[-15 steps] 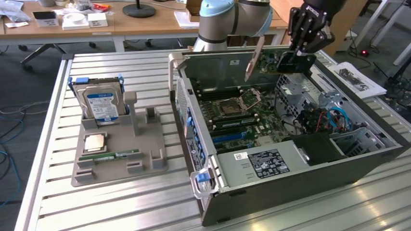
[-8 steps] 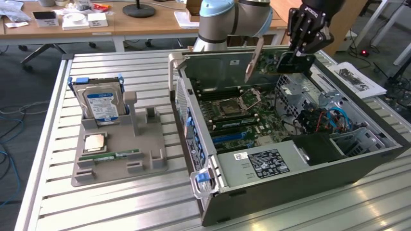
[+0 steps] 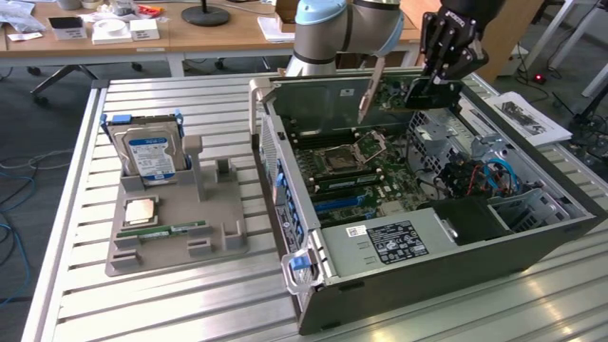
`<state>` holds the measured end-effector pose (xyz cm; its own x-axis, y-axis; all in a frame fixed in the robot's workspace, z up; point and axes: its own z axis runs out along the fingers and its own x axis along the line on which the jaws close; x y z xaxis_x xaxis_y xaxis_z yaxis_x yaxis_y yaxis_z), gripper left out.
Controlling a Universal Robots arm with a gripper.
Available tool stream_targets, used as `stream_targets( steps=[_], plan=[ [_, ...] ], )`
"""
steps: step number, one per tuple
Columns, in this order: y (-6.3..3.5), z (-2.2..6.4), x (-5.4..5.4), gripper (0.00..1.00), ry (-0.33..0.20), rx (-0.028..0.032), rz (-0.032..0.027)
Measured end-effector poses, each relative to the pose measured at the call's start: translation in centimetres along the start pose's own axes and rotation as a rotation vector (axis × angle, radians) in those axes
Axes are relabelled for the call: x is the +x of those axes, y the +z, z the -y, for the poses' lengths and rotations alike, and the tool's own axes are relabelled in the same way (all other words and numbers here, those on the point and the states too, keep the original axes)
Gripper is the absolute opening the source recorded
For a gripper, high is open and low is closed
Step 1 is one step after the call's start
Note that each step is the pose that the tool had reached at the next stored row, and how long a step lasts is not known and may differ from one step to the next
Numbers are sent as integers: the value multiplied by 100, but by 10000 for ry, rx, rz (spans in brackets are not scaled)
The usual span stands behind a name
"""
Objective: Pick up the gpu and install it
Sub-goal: 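Insert the gpu into the slot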
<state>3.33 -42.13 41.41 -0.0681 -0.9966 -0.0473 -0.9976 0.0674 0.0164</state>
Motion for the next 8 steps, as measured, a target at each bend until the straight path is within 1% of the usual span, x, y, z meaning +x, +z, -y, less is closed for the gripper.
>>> stream_targets(
  steps=[8],
  plan=[
    [4,-105,7,27,-1,5,0]
  ],
)
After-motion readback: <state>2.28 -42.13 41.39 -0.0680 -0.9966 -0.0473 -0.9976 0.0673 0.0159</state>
